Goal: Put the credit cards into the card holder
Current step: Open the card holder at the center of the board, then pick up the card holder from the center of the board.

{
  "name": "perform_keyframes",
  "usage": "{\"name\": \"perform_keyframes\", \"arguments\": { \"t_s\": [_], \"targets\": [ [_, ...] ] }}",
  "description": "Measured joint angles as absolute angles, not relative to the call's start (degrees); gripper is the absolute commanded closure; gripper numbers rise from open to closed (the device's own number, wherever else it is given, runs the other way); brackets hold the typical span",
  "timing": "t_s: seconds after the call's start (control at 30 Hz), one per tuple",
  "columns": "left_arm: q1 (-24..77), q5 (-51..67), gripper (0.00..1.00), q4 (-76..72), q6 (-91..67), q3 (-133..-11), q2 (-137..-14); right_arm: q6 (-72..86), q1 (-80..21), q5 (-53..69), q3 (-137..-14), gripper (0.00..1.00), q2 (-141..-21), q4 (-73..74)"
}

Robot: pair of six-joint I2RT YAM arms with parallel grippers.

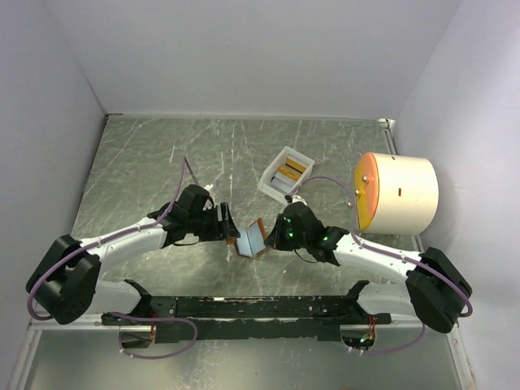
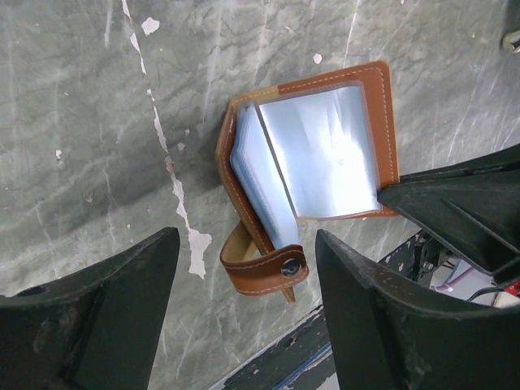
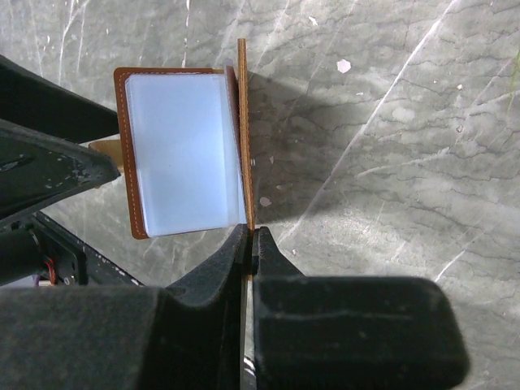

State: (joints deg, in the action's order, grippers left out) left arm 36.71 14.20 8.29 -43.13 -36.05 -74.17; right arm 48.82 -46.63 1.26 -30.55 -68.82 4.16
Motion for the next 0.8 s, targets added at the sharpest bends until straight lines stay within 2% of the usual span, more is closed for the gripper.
{"name": "perform_keyframes", "arguments": {
  "t_s": [0.23,0.43,0.5,0.63,0.8],
  "targets": [
    [36.2,16.0,0.24,4.1,-43.0,-35.9,-77.8,48.8,-46.6,1.3,-30.5,1.00,-68.8,4.1],
    [35.8,15.8,0.36,4.1,-42.3,-35.9,-81.3,48.8,-46.6,1.3,-30.5,1.00,-68.8,4.1],
    [35.6,15.7,0.43,4.1,-41.9,-35.9,-82.1,48.9,-46.6,1.3,-30.4,1.00,-68.8,4.1],
    [35.0,15.8,0.67,4.0,-41.3,-35.9,-82.8,48.9,-46.6,1.0,-29.9,1.00,-68.7,3.7],
    [34.0,16.8,0.79,3.6,-40.9,-35.8,-82.8,49.2,-46.6,-0.3,-28.9,0.98,-69.1,3.7]
  ]
}}
